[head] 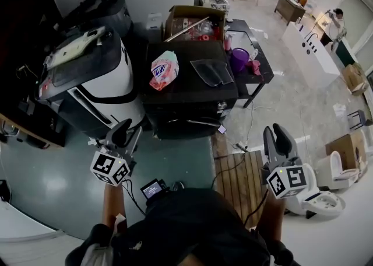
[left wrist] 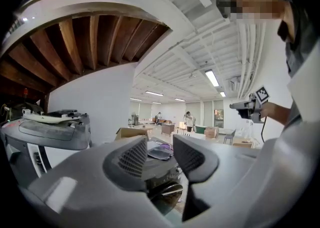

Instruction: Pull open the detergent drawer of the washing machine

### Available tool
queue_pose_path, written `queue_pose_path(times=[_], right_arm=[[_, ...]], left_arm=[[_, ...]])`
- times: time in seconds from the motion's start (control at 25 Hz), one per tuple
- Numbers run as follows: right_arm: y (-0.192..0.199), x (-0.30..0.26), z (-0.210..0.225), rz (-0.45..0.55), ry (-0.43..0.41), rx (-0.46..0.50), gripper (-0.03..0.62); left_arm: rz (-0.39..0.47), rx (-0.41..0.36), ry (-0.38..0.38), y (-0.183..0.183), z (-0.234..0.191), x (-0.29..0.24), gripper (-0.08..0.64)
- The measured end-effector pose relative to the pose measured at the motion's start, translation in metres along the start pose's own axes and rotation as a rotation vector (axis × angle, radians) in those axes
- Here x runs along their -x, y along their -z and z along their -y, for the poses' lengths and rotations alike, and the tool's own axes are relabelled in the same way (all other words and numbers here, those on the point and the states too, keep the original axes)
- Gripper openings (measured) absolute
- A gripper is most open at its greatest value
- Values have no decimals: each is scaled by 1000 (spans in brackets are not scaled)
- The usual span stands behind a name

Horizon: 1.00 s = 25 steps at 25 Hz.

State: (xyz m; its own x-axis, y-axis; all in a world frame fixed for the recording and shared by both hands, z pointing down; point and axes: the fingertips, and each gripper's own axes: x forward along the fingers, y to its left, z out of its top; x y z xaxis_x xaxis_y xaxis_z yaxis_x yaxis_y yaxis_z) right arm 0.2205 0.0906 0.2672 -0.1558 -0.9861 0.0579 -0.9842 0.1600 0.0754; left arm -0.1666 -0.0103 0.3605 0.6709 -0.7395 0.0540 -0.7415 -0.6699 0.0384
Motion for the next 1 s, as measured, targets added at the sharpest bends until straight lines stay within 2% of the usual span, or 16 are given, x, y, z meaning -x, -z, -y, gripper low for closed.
queue_pose_path(times=[0.6,1.0], right_arm=[[-9,-21,-18,10,11,-56,81],[-14,-47,-30,12,-36,-34,81]], left_arm=[[2,34,54,11,-18,-16,169],[0,53,44,18,-31,-19,169]])
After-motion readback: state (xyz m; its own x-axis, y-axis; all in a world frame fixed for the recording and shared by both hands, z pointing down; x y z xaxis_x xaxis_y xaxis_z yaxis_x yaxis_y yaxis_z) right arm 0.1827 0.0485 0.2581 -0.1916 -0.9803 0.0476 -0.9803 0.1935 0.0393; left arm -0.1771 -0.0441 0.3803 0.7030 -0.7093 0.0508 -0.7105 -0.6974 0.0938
